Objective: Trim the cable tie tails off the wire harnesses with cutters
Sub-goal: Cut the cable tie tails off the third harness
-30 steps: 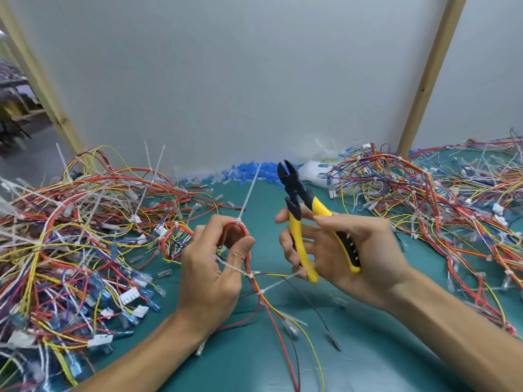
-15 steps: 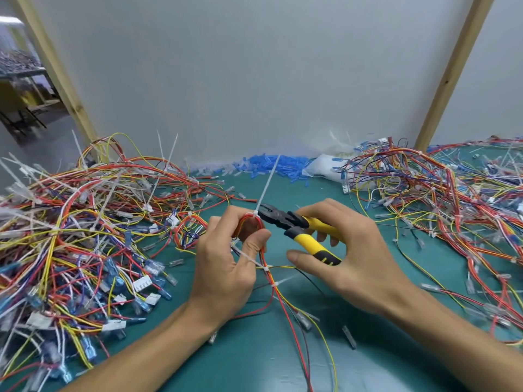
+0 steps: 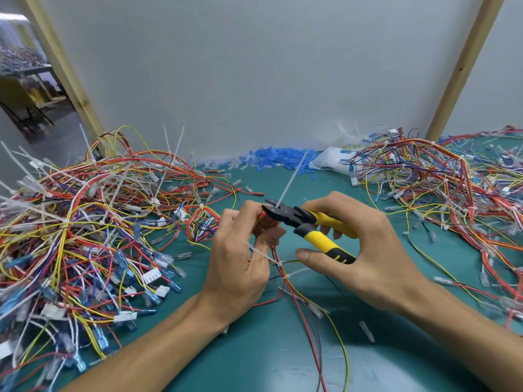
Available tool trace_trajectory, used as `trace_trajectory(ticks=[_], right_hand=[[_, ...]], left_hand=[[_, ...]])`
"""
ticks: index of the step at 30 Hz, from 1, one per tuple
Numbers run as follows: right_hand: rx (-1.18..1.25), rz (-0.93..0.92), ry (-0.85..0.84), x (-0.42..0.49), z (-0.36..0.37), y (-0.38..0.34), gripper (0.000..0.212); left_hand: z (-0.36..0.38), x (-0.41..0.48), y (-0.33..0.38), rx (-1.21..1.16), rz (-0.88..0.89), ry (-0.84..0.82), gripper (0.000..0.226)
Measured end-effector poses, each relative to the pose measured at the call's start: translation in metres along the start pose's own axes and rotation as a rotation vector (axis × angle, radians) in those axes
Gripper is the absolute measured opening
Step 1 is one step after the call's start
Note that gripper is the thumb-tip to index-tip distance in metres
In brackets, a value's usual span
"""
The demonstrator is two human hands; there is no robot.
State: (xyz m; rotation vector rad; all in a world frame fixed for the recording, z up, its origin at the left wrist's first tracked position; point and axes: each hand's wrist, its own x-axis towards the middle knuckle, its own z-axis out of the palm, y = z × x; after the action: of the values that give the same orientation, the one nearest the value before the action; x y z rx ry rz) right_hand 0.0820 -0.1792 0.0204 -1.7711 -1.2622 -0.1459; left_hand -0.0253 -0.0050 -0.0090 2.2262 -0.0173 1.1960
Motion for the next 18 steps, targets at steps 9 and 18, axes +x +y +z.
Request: trace_trajectory(ticks=[9, 18], right_hand=[[-0.090, -0.064, -0.036, 0.001, -0.003, 0.009, 0.029], [-0.062, -0.027, -0.108, 0.000, 0.001, 0.015, 0.021]], left_hand=[[0.002, 0.003, -0.001, 0.068, 0.036, -0.036, 0.043], [0.003, 0.004, 0.002, 0.098, 0.088, -0.043, 0.025]])
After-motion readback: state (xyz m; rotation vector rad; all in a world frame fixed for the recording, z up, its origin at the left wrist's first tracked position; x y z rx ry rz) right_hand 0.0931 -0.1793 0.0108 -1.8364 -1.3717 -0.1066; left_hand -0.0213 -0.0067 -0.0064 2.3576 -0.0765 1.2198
